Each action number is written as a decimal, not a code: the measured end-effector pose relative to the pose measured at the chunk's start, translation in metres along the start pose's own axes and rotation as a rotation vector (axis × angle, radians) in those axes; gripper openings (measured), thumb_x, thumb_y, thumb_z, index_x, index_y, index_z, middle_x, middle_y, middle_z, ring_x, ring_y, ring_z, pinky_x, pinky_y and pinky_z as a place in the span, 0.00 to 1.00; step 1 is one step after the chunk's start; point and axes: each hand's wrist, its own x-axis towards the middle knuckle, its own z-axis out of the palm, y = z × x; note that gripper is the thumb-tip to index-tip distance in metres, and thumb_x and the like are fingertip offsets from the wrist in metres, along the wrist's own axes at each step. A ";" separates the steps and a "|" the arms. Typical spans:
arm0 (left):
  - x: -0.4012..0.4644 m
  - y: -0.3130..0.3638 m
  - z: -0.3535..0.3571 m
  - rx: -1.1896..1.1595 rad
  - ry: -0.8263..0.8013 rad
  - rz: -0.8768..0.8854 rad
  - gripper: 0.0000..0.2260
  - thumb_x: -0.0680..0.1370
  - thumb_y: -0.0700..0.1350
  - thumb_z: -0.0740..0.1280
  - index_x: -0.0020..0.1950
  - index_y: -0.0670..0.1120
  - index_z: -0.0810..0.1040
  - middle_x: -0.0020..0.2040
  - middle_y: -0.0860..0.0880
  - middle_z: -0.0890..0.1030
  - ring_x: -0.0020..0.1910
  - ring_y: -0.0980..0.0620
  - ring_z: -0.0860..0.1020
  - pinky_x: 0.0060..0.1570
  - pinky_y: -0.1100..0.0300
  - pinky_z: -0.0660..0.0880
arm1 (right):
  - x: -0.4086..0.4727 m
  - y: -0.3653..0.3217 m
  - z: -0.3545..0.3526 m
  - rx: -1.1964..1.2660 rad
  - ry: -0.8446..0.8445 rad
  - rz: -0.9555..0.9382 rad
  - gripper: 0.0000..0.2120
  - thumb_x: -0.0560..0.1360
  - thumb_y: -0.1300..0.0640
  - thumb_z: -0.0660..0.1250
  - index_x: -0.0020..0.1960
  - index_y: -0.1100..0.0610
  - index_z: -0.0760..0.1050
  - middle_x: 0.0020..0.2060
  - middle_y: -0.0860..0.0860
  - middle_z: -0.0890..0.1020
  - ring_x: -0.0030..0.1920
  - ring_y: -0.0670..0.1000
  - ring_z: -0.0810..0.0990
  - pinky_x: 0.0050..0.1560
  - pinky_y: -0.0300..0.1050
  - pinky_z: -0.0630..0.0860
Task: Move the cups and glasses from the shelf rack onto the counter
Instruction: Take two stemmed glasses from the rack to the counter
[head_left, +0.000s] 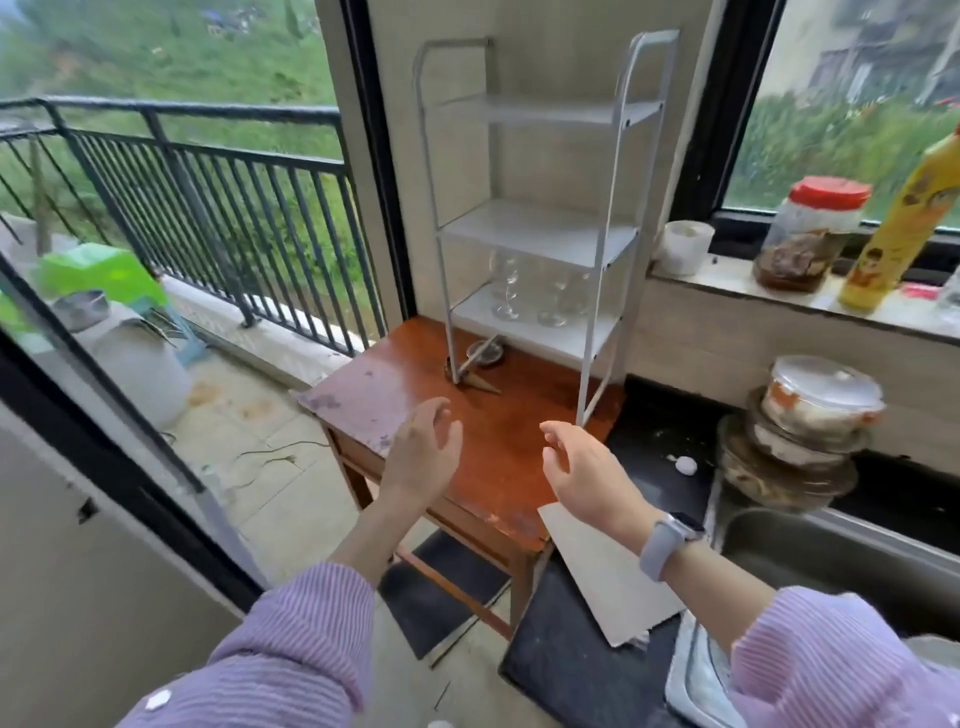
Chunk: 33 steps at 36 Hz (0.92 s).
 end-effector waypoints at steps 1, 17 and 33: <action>0.015 -0.006 0.004 -0.015 -0.003 0.014 0.16 0.77 0.42 0.63 0.65 0.42 0.70 0.60 0.43 0.78 0.57 0.51 0.75 0.54 0.63 0.68 | 0.011 0.001 0.004 0.003 0.013 0.011 0.19 0.78 0.56 0.57 0.68 0.56 0.66 0.64 0.53 0.75 0.65 0.51 0.73 0.65 0.42 0.68; 0.238 -0.049 0.089 -0.402 -0.251 0.052 0.29 0.78 0.46 0.62 0.75 0.46 0.51 0.72 0.44 0.63 0.68 0.46 0.67 0.65 0.45 0.70 | 0.203 0.030 0.051 0.239 0.340 0.365 0.20 0.78 0.57 0.57 0.69 0.60 0.61 0.63 0.55 0.72 0.65 0.53 0.69 0.63 0.42 0.66; 0.306 -0.060 0.167 -0.337 -0.220 0.096 0.25 0.80 0.50 0.58 0.74 0.44 0.54 0.71 0.47 0.69 0.69 0.49 0.68 0.71 0.49 0.56 | 0.307 0.064 0.048 0.551 0.555 0.411 0.28 0.78 0.59 0.59 0.74 0.57 0.51 0.73 0.54 0.64 0.72 0.50 0.63 0.71 0.47 0.64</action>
